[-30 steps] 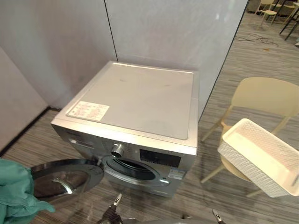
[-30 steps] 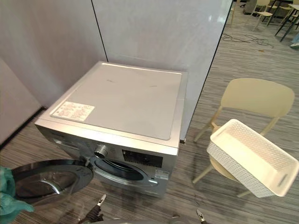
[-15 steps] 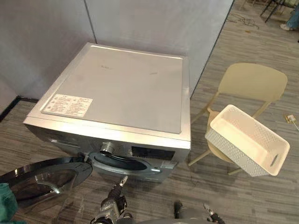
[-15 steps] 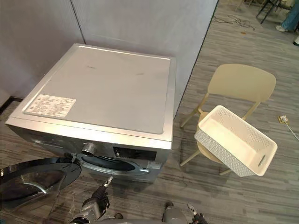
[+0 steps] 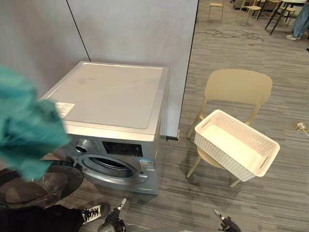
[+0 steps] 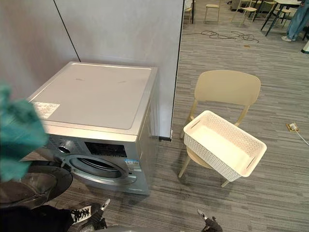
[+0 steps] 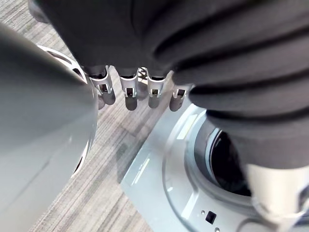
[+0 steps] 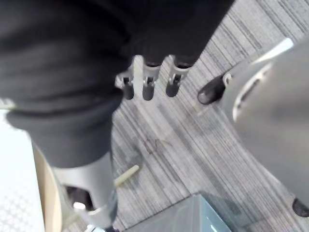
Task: Pick up the laundry basket with both hands and put the clothes into the washing machine.
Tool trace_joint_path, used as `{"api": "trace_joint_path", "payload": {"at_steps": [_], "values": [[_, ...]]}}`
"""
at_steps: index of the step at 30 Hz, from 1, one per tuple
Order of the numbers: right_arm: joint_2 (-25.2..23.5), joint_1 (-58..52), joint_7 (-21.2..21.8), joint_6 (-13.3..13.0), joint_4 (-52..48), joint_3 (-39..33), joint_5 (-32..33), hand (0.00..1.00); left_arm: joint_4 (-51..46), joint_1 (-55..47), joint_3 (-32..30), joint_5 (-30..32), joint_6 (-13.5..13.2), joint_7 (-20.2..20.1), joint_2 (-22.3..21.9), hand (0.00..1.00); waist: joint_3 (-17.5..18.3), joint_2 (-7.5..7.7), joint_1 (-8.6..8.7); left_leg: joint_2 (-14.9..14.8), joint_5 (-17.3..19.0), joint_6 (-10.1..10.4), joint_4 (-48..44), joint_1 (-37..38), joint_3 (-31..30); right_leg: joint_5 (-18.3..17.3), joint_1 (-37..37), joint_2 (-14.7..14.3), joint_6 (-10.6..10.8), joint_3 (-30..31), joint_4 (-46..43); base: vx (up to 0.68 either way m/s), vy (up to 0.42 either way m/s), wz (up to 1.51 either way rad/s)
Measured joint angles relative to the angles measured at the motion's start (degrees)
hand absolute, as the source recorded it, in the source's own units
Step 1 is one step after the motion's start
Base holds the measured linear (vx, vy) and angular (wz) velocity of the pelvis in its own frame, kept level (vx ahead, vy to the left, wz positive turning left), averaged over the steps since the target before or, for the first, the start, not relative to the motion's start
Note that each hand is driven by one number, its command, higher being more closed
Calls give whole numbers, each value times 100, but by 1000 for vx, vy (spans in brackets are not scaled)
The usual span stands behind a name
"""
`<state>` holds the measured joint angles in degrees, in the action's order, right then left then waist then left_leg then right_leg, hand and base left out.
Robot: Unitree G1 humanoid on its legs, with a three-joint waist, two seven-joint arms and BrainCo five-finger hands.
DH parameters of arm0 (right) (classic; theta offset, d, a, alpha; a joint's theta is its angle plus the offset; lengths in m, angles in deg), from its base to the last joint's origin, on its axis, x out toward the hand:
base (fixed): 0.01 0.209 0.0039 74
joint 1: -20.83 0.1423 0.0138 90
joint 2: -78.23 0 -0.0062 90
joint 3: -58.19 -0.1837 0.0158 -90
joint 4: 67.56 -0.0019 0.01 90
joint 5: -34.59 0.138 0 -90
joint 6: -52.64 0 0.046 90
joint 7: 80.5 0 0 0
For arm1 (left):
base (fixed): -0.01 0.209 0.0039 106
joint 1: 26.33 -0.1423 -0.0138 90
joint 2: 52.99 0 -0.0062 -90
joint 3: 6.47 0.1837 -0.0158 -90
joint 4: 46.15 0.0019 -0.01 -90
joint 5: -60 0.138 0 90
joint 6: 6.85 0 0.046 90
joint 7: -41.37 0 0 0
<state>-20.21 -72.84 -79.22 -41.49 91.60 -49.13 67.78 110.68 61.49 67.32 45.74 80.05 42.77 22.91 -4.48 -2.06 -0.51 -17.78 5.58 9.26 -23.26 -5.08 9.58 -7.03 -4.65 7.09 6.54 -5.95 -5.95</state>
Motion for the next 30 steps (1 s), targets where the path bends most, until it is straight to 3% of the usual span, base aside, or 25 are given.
{"api": "trace_joint_path", "payload": {"at_steps": [1, 3, 4, 5, 6, 7, 9, 13, 17, 19, 21, 22, 23, 24, 25, 27, 28, 29, 30], "values": [[-21, -12, 11, 2, 15, -32, -2, 0, 0, -56, -39, -97, 7, 2, -15, 0, -14, -18, -54, 263, 570, -40, -383, -3, -116, 104, 115, -21, 32, 258, 43, -171, 189, -103], [-109, -89, 14, 43, 76, -239, -63, 0, 32, -85, -101, -108, 34, -1, -5, 0, -87, -158, -24, 354, 1145, -48, -103, 100, -106, 194, 130, -59, 91, 430, 142, -136, 218, -53], [-282, -155, 16, 123, 216, -387, -178, 0, -2, -88, -219, -116, 22, -7, 34, 0, -81, 68, -47, 613, 1157, -56, 145, 178, -162, 228, 176, 11, 47, 594, 222, -116, 195, -35], [-369, -183, 20, 174, 234, -441, -240, 0, 0, -106, -262, -115, 23, -4, 75, 0, -72, 154, -46, 712, 1160, -62, 274, 198, -197, 236, 223, 13, 60, 652, 225, -70, 130, -33], [-529, -215, 23, 215, 248, -663, -252, 0, -1, -123, -426, -114, 22, -10, 96, 0, -66, 256, -35, 869, 1151, -77, 475, 191, -278, 315, 308, -4, -57, 681, 229, 3, 56, -23], [-568, -246, 14, 222, 246, -869, -254, 0, -1, -130, -471, -86, 31, -9, 70, 0, -59, 247, -30, 947, 1090, -175, 654, 199, -290, 383, 354, 34, -198, 734, 342, 19, 54, -18], [-608, -315, 20, 210, 150, -925, -231, 0, -1, -123, -465, -63, 29, -11, 50, 0, 4, 317, -23, 1071, 861, -306, 939, 252, -265, 452, 390, 96, -164, 760, 474, 67, 52, -12], [-494, -495, 55, 172, -85, -152, -203, 0, -2, -113, -428, 171, 27, -17, -5, 0, 69, 285, -33, 897, 643, -247, 1273, 530, -157, 472, 393, -102, -150, 760, 421, 185, -53, -22], [-491, -354, 141, 99, -139, -184, -229, 0, 71, 99, -272, 377, 31, -20, 4, 0, 16, 209, -23, 614, 605, -212, 1229, 856, 177, 355, 966, -377, -231, 540, -838, 163, -84, -46], [-502, -350, 140, 89, -142, -270, -230, 0, 77, 176, -115, 395, 36, -7, -12, 0, -7, 185, -7, 655, 604, -213, 1236, 1019, 251, 354, 1046, -211, -233, 118, -1225, 61, -2, -25], [-493, -343, 136, 88, -169, -334, -223, 0, 73, 263, 105, 413, 31, -10, -55, 0, -19, 154, 14, 688, 564, -272, 1293, 1102, 271, 349, 1114, -70, -241, 116, -1479, 11, 24, 0], [-471, -348, 133, 88, -231, -397, -223, 0, 71, 351, 263, 413, 10, -20, -107, 0, -39, 55, 119, 723, 555, -297, 1362, 1140, 201, 308, 1220, 21, -293, 107, -1697, 25, 32, 29], [-496, -338, 134, 101, -267, -475, -224, 0, 70, 375, 356, 410, -1, -20, -109, 0, -44, 62, 187, 750, 547, -318, 1432, 1149, 150, 199, 1289, 101, -396, 102, -1864, 45, 35, 49], [-524, -339, 142, 136, -292, -543, -231, 0, 59, 383, 525, 403, -17, -21, -100, 0, -24, 123, 258, 845, 557, -343, 1583, 1188, 135, -54, 1458, 408, -423, 133, -2293, 44, -4, 45], [-574, -343, 145, 182, -287, -676, -229, 0, 61, 368, 650, 402, -11, -22, -62, 0, -24, 180, 265, 895, 558, -344, 1640, 1226, 116, -118, 1518, 771, -357, 171, -2462, 36, -41, 31], [-631, -366, 141, 215, -254, -896, -231, 0, 52, 273, 715, 404, -29, -20, 58, 0, -10, 238, 228, 863, 556, -338, 1602, 1264, 111, -72, 1530, 1120, -321, 365, -2410, 58, -190, 5], [-683, -379, 140, 226, -209, -971, -233, 0, 62, 163, 714, 411, -27, -16, 187, 0, 12, 337, 219, 854, 558, -296, 1536, 1259, 90, 73, 1461, 1282, -143, 500, -2200, 67, -297, 2], [-712, -379, 139, 225, -146, -990, -233, 0, 62, 131, 710, 418, -26, -14, 259, 0, 26, 406, 225, 849, 552, -190, 1509, 1262, 58, 302, 1378, 1344, 162, 481, -1995, 73, -409, 4], [-709, -376, 131, 256, 3, -993, -247, 0, 87, 41, 652, 434, -3, -6, 355, 0, 89, 516, 226, 772, 572, -26, 1515, 1287, -11, 127, 1165, 1319, 790, 353, -1652, 85, -452, -7]]}}
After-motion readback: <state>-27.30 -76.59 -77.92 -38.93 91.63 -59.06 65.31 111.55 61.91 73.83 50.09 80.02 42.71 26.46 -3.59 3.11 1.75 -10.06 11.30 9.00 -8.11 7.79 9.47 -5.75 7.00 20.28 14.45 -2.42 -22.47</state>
